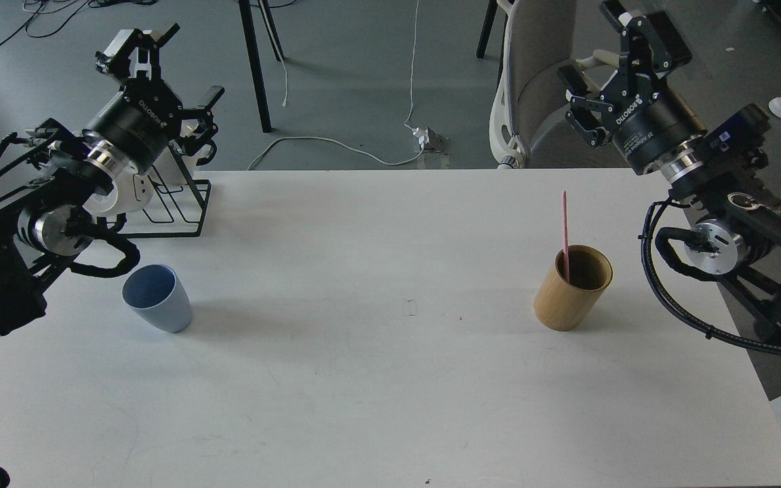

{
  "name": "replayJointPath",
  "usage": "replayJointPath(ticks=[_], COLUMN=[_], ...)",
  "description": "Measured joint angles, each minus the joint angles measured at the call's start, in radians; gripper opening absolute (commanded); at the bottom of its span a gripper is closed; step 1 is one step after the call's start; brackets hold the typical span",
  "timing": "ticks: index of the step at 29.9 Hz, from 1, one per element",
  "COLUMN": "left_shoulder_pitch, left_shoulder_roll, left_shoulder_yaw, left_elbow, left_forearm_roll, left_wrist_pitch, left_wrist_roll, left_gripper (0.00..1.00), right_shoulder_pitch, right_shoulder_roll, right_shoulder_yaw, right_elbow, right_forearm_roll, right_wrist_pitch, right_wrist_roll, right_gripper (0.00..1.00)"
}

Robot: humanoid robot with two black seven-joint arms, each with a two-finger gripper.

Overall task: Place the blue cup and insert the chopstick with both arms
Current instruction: 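Move the left gripper down toward the light blue cup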

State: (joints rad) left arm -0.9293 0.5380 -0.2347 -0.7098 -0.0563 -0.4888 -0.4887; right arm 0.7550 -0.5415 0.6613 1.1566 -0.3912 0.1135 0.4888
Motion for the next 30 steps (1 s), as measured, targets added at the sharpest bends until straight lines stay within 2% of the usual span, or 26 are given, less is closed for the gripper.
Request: replayJointPath(ticks=[8,13,16,19,21,26,30], left_shoulder_pitch=[-0.006,-0.014,-0.072,-0.144,-0.184,-0.24,-0.305], left_shoulder_roll=[0.014,0.022,0.023,0.047,0.104,0.338,0.524], left_shoulder_yaw=[-0.013,-0.095,-0.131,-0.139,-0.14,-0.096,0.059], left_elbow=[-0.001,0.011,-0.006,-0.093,-0.191,-0.488,-0.558], left_forearm_roll=[-0.004,0.022,0.048,0.115,0.217,0.483,0.626], left_wrist_pitch=[0.0,0.0,0.0,0.0,0.0,0.0,0.0], left_wrist_roll=[0.0,0.0,0.0,0.0,0.0,0.0,0.0], left_gripper=[0.99,0.99,0.99,0.99,0.99,0.99,0.99], right_shoulder_pitch=[0.0,0.0,-0.003,-0.003,-0.005,-0.005,-0.007], right_shoulder_roll=[0.004,0.004,0.001,-0.007,-0.02,-0.05,-0.073], right_shoulder_yaw=[-0.001,0.006,0.007,0.007,0.007,0.006,0.006], right_elbow=[0.001,0.001,0.001,0.001,-0.001,-0.002,-0.003], right_forearm_roll=[0.0,0.0,0.0,-0.001,-0.002,-0.003,-0.003], right_wrist_pitch=[0.002,0.002,0.002,0.002,0.002,0.001,0.0], right_wrist_roll=[0.0,0.0,0.0,0.0,0.0,0.0,0.0], right_gripper=[0.99,0.99,0.99,0.99,0.99,0.99,0.99])
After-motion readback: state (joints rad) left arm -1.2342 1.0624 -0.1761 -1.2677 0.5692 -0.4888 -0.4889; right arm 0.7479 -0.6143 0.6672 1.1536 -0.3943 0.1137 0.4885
